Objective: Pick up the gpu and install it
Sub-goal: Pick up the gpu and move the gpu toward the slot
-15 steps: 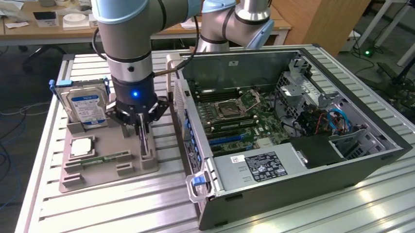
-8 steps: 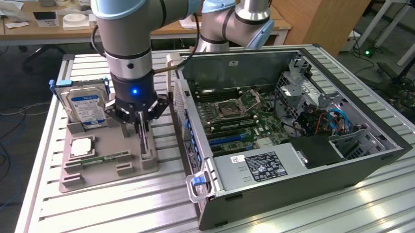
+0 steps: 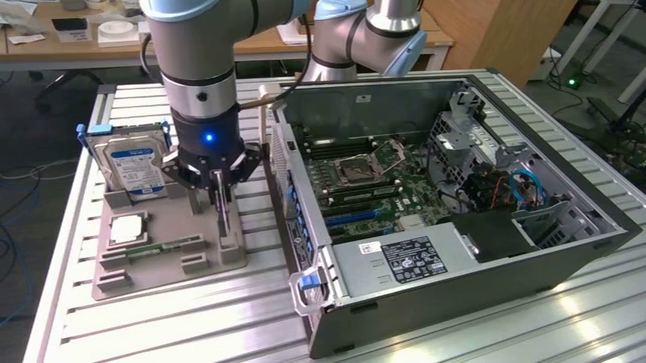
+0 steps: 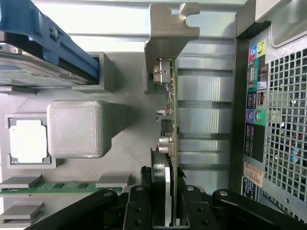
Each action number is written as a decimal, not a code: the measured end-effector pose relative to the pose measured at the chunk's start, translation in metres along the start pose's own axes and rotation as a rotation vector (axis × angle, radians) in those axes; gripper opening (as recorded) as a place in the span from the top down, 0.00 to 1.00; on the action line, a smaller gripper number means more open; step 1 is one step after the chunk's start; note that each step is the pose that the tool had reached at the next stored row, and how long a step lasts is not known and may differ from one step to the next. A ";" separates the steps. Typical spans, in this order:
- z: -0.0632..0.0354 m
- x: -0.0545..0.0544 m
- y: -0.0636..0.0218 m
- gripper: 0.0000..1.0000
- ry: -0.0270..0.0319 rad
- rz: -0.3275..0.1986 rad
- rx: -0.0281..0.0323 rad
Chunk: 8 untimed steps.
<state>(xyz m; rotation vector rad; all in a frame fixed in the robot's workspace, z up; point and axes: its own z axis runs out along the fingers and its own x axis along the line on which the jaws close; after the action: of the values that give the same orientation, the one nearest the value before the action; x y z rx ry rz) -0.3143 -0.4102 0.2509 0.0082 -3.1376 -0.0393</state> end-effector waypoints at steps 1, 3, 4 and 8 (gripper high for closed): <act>-0.0008 0.000 0.0000 0.72 0.0000 0.000 0.0000; -0.0023 0.000 0.0000 0.72 -0.0001 0.000 0.0000; -0.0032 0.000 0.0001 0.72 0.0000 0.000 0.0000; -0.0067 0.000 0.0002 0.72 0.0000 0.000 0.0000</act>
<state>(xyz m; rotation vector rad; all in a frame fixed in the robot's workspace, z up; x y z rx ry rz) -0.3143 -0.4102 0.2576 0.0082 -3.1376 -0.0393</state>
